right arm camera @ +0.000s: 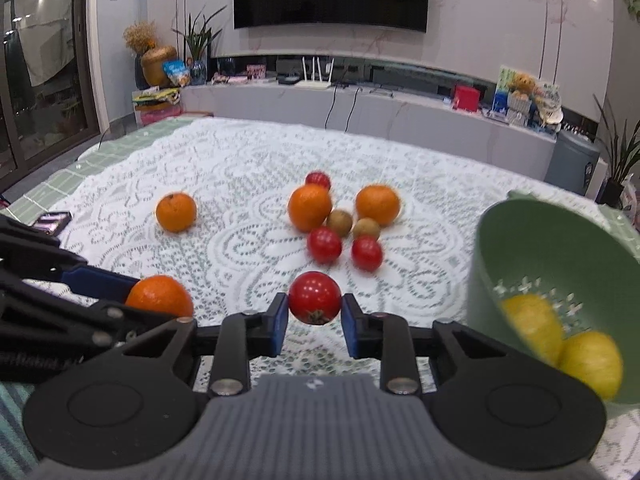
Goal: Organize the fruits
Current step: 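Grasp an orange with the left tool while the right tool grasps a red tomato, then carry the orange and tomato over the colander and release both inside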
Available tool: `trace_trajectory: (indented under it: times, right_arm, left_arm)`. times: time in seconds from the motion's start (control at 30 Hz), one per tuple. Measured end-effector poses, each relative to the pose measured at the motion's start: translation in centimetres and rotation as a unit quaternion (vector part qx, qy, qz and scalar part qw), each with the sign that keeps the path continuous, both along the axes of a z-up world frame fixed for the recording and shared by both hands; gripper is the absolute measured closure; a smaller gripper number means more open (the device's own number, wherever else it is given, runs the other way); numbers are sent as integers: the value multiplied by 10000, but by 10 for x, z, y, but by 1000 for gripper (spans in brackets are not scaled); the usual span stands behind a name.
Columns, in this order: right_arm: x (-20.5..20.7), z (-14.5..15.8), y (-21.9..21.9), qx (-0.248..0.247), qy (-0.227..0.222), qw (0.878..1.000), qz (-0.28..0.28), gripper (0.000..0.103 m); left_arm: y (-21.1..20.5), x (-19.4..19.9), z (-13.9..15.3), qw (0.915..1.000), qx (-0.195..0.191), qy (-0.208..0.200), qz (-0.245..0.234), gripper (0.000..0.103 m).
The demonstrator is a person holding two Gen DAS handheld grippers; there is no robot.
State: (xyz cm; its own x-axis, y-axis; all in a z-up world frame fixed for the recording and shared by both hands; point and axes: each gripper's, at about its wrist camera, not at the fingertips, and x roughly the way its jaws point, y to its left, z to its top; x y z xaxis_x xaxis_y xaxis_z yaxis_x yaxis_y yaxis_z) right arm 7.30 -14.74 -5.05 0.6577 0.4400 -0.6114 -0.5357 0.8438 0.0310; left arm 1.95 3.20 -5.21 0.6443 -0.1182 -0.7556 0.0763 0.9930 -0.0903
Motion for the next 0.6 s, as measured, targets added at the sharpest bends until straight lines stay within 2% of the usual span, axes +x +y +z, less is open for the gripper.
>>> trace_trajectory:
  times: [0.13, 0.27, 0.6]
  right_arm:
    - [-4, 18, -14, 78, -180, 9997, -122, 78]
    - [-7, 35, -33, 131, -389, 9986, -322, 78]
    - [3, 65, -86, -49, -615, 9932, -992, 78]
  left_arm:
    - [-5, 7, 14, 9998, -180, -102, -31, 60]
    - [-16, 17, 30, 9994, -195, -252, -150, 60]
    - [-73, 55, 69, 9939, -217, -697, -831, 60]
